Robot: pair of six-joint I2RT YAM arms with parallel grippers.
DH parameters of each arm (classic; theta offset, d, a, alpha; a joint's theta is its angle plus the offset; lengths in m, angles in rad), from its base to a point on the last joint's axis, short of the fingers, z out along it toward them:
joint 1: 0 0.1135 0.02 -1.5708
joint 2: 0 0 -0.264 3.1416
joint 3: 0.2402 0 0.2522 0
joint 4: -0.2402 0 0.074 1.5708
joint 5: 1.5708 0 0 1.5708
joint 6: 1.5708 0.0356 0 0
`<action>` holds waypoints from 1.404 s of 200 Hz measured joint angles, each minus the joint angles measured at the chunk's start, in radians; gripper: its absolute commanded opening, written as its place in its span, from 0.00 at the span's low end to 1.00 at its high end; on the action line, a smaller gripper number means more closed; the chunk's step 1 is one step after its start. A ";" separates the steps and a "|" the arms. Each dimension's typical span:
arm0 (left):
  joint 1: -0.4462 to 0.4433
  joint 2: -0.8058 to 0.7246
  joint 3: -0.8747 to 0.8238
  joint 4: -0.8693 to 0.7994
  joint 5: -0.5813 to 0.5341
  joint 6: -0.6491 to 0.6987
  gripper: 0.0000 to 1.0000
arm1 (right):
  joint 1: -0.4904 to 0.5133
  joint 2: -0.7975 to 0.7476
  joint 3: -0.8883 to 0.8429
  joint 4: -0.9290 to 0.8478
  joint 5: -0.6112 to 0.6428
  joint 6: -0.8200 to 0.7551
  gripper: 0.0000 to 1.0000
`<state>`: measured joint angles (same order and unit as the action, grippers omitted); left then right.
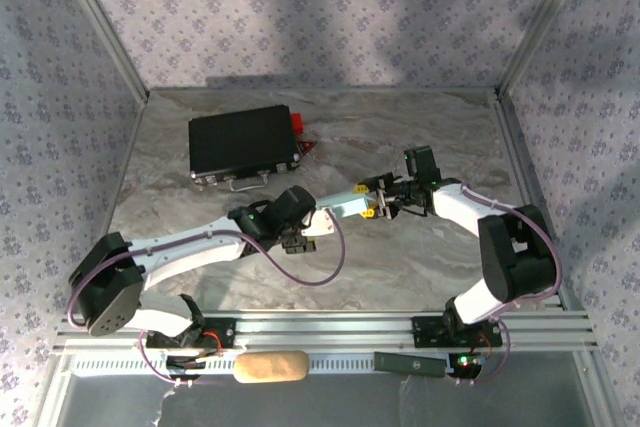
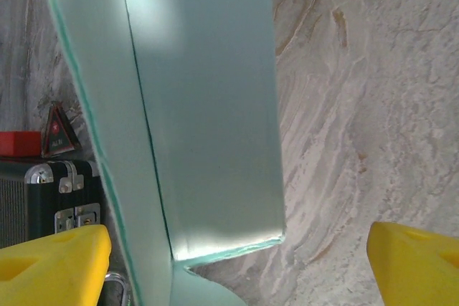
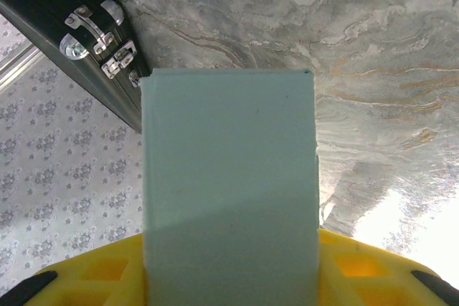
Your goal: Fold the paper box
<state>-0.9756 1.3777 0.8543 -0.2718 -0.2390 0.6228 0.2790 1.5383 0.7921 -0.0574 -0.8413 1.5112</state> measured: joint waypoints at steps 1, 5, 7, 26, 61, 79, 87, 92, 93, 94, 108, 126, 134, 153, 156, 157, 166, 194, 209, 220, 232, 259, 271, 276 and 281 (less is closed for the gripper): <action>0.000 0.001 0.000 0.000 -0.001 0.001 0.89 | 0.000 0.000 0.000 0.000 0.000 0.000 0.29; 0.000 0.007 0.004 0.005 -0.002 0.002 0.89 | 0.000 -0.002 0.000 0.000 -0.002 -0.001 0.29; 0.000 0.008 0.005 0.007 -0.002 0.003 0.88 | 0.000 -0.003 0.000 0.000 -0.002 -0.001 0.29; -0.002 0.039 0.030 0.029 -0.002 0.010 0.84 | 0.000 -0.011 0.000 0.001 -0.005 0.000 0.29; -0.011 0.084 0.037 0.068 -0.017 0.015 0.77 | 0.000 -0.020 0.000 0.001 -0.005 0.002 0.29; -0.015 0.096 0.037 0.076 -0.020 0.015 0.71 | 0.000 -0.024 0.000 0.001 -0.005 0.002 0.29; -0.016 0.099 0.037 0.081 -0.023 0.018 0.67 | 0.000 -0.024 0.000 0.001 -0.005 0.003 0.29; -0.016 0.101 0.037 0.082 -0.024 0.015 0.65 | 0.000 -0.024 0.000 0.001 -0.005 0.003 0.29; -0.016 0.101 0.037 0.084 -0.025 0.018 0.64 | 0.000 -0.024 0.000 0.001 -0.005 0.003 0.29; -0.016 0.101 0.037 0.084 -0.025 0.019 0.64 | 0.000 -0.024 0.000 0.001 -0.005 0.003 0.29; -0.016 0.108 0.040 0.087 -0.032 0.023 0.59 | 0.001 -0.024 -0.002 0.003 -0.005 0.006 0.29; -0.016 0.117 0.051 0.086 -0.040 0.021 0.55 | 0.001 -0.024 -0.004 0.003 -0.005 0.010 0.31; -0.016 0.119 0.053 0.085 -0.042 0.022 0.53 | 0.001 -0.024 -0.004 0.002 -0.005 0.010 0.32; -0.016 0.119 0.061 0.077 -0.043 0.019 0.50 | 0.001 -0.024 -0.004 0.002 -0.005 0.010 0.39; -0.016 0.119 0.062 0.074 -0.042 0.019 0.50 | 0.001 -0.024 -0.004 0.002 -0.005 0.011 0.40; -0.016 0.119 0.063 0.073 -0.043 0.019 0.50 | 0.001 -0.024 -0.004 0.002 -0.005 0.010 0.41; -0.016 0.119 0.067 0.066 -0.043 0.016 0.49 | 0.001 -0.024 -0.004 0.001 -0.006 0.010 0.48; -0.016 0.119 0.077 0.035 -0.037 0.012 0.49 | -0.003 -0.028 -0.003 -0.023 -0.011 -0.009 0.69; -0.016 0.117 0.090 -0.003 -0.023 0.007 0.49 | -0.011 -0.045 0.004 -0.075 -0.004 -0.048 0.75; -0.016 0.114 0.103 -0.039 -0.010 0.000 0.49 | -0.024 -0.076 0.016 -0.135 0.010 -0.087 0.78; -0.016 0.111 0.124 -0.085 0.003 -0.013 0.49 | -0.041 -0.119 0.027 -0.187 0.018 -0.131 0.80; -0.015 0.102 0.182 -0.208 0.061 -0.040 0.49 | -0.109 -0.264 0.032 -0.284 0.035 -0.248 0.81; -0.015 0.097 0.199 -0.257 0.089 -0.050 0.48 | -0.145 -0.324 0.032 -0.322 0.042 -0.307 0.80; -0.015 0.095 0.205 -0.279 0.099 -0.055 0.48 | -0.158 -0.344 0.032 -0.334 0.043 -0.330 0.79; -0.015 0.094 0.211 -0.301 0.109 -0.058 0.48 | -0.171 -0.363 0.032 -0.348 0.050 -0.360 0.78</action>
<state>-0.9905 1.4715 1.0649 -0.5724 -0.1303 0.5644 0.1085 1.1751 0.8246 -0.4053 -0.7910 1.1511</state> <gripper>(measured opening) 0.486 0.796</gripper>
